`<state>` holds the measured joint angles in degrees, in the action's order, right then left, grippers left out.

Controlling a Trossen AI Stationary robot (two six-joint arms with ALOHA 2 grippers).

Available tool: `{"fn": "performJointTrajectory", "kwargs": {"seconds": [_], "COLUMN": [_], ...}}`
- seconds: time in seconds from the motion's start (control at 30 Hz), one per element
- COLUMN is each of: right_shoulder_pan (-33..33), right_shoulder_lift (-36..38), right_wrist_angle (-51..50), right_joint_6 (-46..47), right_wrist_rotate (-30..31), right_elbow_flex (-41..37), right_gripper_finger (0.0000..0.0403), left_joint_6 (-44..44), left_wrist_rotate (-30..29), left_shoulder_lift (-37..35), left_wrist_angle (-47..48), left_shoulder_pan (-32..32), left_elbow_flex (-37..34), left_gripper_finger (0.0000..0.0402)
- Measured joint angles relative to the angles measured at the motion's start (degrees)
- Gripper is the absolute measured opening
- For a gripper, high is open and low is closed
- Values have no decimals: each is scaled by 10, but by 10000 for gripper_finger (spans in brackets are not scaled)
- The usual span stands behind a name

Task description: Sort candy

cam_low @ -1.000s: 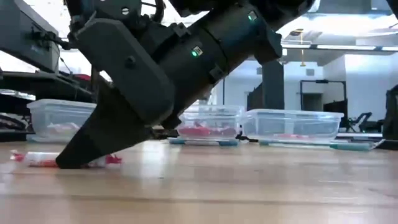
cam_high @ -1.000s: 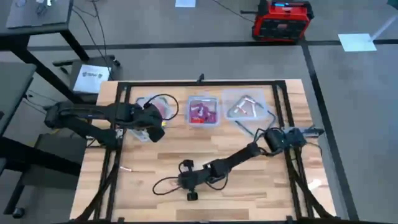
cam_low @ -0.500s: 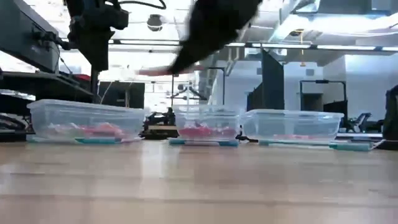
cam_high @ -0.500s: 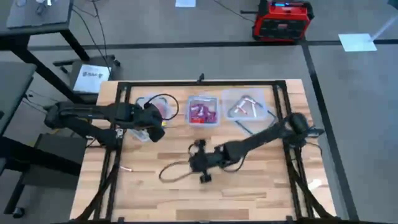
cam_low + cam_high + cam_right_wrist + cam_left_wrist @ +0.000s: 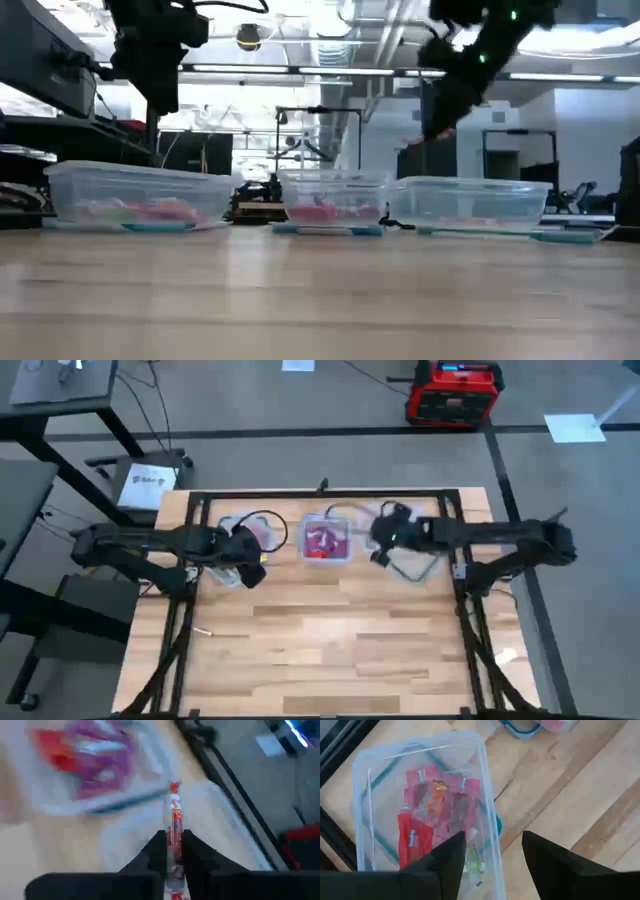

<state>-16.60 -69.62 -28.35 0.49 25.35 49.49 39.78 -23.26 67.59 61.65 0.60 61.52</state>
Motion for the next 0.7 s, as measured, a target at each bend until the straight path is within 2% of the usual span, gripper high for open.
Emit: {"fn": "performJointTrajectory", "kwargs": {"seconds": [0.13,0.27,0.37,0.53,0.7], "right_shoulder_pan": [-72,-127,-135,-82,26], "right_shoulder_lift": [-1,-8,-4,44,100], "right_wrist_angle": [-2,10,20,19,24], "right_joint_6": [9,11,12,2,32], "right_wrist_rotate": [-16,-104,-162,-181,-182], "right_elbow_flex": [-12,-12,-12,-11,-11], "right_gripper_finger": [98,144,184,230,238], "left_joint_6": [-10,-26,-49,-9,-28], "left_wrist_rotate": [3,8,9,12,82], "left_shoulder_lift": [0,0,0,0,0], "left_wrist_angle": [-1,-1,5,60,80], "left_shoulder_pan": [0,0,9,14,28], "left_elbow_flex": [0,0,0,0,0], "left_gripper_finger": [182,182,182,182,182]}}
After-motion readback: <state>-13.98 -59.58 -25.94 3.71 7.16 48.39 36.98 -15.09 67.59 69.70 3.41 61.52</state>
